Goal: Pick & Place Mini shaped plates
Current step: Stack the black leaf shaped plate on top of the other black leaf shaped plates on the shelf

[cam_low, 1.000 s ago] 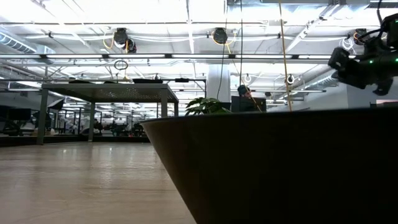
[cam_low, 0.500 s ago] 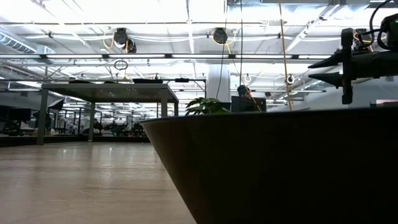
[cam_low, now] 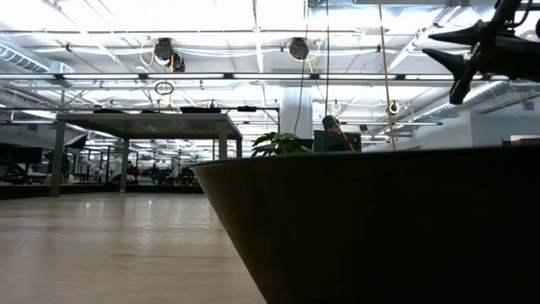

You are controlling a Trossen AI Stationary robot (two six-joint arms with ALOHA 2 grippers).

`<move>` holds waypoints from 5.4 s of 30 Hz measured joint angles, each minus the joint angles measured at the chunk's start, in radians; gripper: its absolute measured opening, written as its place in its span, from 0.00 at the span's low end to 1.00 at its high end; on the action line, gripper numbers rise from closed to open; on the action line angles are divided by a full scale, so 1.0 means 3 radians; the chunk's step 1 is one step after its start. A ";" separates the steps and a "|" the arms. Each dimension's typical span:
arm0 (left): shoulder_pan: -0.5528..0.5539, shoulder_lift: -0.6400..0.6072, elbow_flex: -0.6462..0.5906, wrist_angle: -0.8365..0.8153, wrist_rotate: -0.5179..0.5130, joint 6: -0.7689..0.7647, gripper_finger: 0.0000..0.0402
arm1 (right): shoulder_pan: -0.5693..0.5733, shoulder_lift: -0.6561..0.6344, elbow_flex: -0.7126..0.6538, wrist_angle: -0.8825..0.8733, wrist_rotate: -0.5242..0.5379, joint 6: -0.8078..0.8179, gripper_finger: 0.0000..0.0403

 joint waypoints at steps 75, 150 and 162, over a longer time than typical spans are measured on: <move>0.1172 -0.0458 0.0003 -0.0355 0.0175 0.0364 0.48 | 0.3223 0.3333 0.3099 -0.4175 0.2824 -0.3133 0.25; 0.0062 -0.0350 0.0000 -0.0797 0.0468 -0.1275 0.48 | 0.4804 0.5770 0.2270 -0.0880 0.3628 -0.5316 0.18; 0.0062 -0.0350 0.0000 -0.0797 0.0467 -0.1282 0.48 | 0.4827 0.5689 0.2270 -0.0808 0.3620 -0.5034 0.00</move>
